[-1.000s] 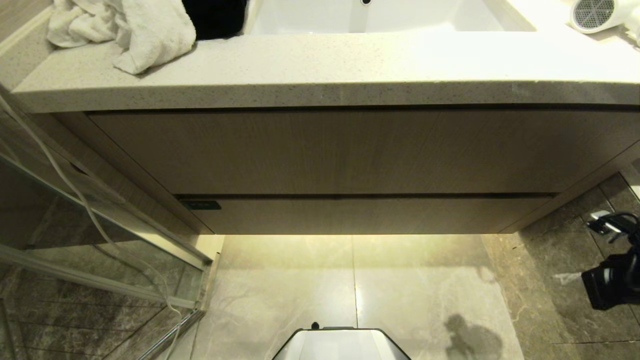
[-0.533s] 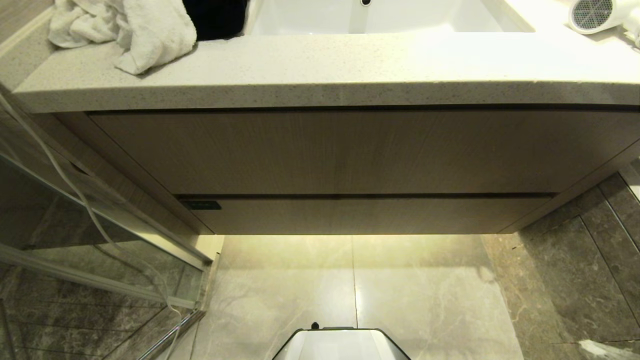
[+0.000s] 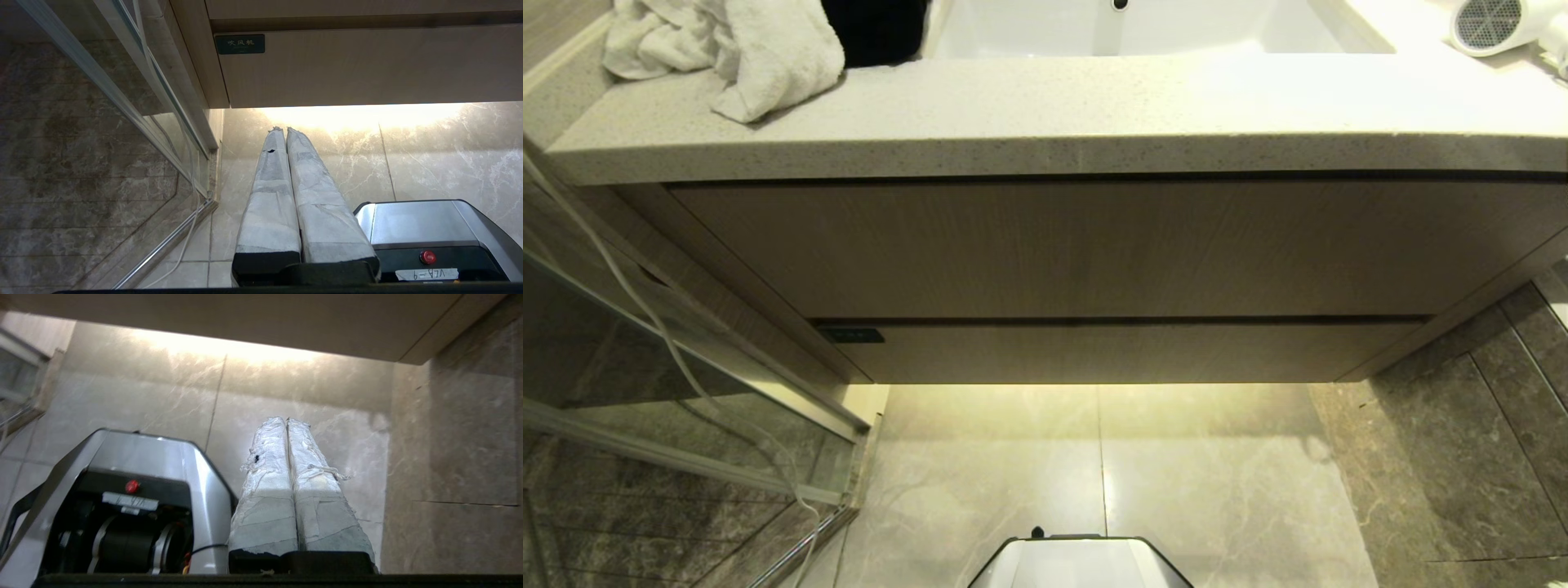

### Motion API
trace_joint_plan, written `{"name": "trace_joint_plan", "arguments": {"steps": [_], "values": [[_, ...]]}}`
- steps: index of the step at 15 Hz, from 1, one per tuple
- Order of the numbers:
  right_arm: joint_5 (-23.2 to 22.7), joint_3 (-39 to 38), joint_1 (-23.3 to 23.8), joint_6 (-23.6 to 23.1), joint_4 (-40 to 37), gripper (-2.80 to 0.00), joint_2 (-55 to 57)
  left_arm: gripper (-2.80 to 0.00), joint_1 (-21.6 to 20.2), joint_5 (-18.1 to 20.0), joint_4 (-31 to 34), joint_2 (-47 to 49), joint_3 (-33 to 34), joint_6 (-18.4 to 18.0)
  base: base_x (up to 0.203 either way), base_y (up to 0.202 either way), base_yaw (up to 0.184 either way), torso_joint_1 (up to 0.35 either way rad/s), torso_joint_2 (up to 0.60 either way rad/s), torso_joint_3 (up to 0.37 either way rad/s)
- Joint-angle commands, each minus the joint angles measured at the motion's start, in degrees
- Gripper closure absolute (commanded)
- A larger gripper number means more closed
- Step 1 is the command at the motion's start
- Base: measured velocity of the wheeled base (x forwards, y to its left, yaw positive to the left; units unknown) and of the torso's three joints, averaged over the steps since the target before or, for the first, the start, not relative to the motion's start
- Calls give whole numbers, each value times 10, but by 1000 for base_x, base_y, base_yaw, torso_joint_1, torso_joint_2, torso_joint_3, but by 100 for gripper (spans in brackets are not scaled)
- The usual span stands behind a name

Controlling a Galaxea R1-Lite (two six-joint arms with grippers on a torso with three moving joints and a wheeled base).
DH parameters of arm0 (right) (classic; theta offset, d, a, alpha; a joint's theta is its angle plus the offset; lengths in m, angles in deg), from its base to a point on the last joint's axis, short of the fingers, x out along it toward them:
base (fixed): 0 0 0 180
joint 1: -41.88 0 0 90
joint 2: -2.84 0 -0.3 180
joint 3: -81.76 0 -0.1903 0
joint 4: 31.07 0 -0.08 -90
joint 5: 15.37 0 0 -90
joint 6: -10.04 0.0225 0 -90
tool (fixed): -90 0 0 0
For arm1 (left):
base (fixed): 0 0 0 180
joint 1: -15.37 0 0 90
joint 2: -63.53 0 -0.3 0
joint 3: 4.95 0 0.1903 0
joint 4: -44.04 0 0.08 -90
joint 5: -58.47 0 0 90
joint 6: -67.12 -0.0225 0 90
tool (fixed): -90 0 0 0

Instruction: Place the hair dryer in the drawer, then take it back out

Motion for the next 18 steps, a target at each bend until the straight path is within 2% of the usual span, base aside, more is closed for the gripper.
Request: {"name": "trace_joint_plan", "arguments": {"steps": [1, 4, 10, 18], "values": [[5, -2, 2, -2, -5, 0, -4, 0, 0, 0, 0, -1, 0, 0, 0, 0, 0, 0, 0, 0], [9, -5, 27, -3, -28, 0, -33, 0, 0, 0, 0, -1, 0, 0, 0, 0, 0, 0, 0, 0], [23, -4, 34, -2, -51, 0, -182, 0, 0, 0, 0, 0, 0, 0, 0, 0, 0, 0, 0, 0], [23, -6, 37, 16, -46, 0, -187, 0, 0, 0, 0, -1, 0, 0, 0, 0, 0, 0, 0, 0]]}}
